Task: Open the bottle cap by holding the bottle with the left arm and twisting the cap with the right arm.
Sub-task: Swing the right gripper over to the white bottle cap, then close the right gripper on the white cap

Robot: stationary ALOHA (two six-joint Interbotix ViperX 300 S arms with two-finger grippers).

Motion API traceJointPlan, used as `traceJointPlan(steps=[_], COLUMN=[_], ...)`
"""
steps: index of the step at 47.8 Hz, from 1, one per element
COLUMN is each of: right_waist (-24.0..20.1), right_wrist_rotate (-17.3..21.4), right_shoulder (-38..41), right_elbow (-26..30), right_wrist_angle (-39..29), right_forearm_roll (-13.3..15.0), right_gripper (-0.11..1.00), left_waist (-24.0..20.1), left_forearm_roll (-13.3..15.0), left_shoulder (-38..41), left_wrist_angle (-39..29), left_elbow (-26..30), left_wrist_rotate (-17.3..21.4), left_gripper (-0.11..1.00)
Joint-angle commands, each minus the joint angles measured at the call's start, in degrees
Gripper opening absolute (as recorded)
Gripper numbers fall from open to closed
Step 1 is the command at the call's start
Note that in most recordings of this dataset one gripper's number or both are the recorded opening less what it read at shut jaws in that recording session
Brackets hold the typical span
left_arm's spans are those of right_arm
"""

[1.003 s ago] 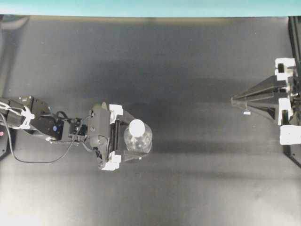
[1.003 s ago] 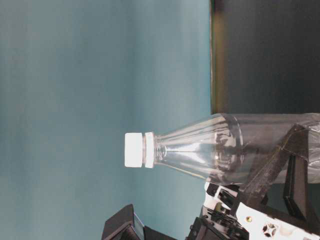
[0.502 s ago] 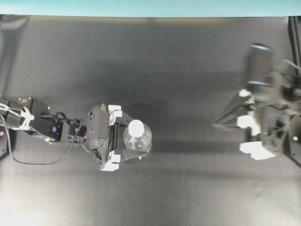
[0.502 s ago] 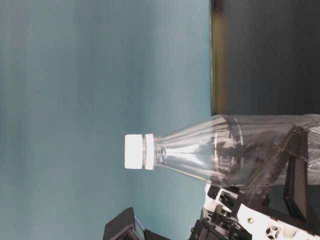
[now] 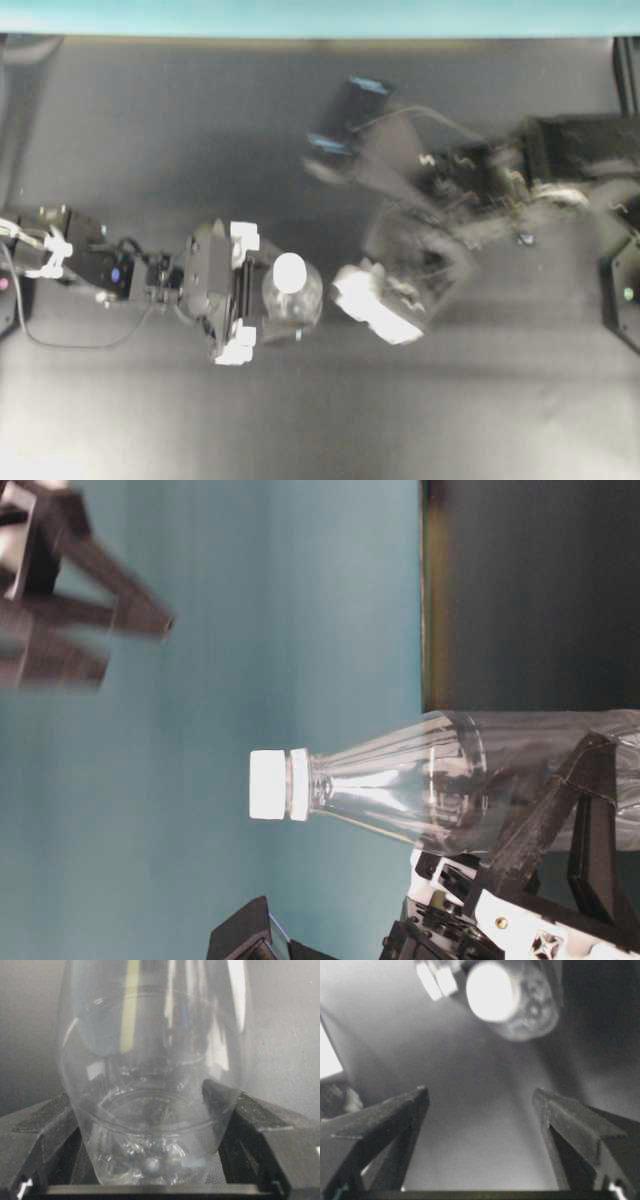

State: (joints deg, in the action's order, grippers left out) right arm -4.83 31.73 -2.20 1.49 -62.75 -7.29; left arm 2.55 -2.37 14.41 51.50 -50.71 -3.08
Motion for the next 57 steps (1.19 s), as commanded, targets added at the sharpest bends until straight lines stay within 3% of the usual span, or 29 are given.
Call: traceJointPlan(steps=[1, 8, 20, 43, 50, 57], right_waist=[0.62, 1.23, 1.23, 1.49, 1.49, 1.49], right_wrist_rotate=[4.57, 10.11, 10.72, 10.46, 10.63, 10.11], right_shoulder=[3.78, 10.11, 17.4, 20.57, 21.09, 21.53], right_elbow=[6.15, 13.1, 20.3, 20.57, 20.65, 20.83], right_wrist_angle=[-3.16, -7.65, -13.8, -15.56, -15.56, -15.56], right_forearm_roll=[-0.18, -0.18, -0.18, 0.18, 0.18, 0.18], right_gripper=[0.8, 0.8, 0.8, 0.77, 0.68, 0.5], left_waist=[0.26, 0.26, 0.35, 0.44, 0.44, 0.44], left_forearm_roll=[-0.26, -0.26, -0.26, -0.26, -0.26, -0.26], left_shoulder=[-0.09, -0.18, -0.18, -0.18, -0.18, -0.18], left_wrist_angle=[0.18, 0.18, 0.18, 0.18, 0.18, 0.18], left_elbow=[0.26, 0.26, 0.18, 0.18, 0.26, 0.35], left_wrist_rotate=[-0.09, -0.09, -0.35, -0.35, -0.35, -0.35], left_gripper=[0.8, 0.8, 0.8, 0.8, 0.8, 0.8])
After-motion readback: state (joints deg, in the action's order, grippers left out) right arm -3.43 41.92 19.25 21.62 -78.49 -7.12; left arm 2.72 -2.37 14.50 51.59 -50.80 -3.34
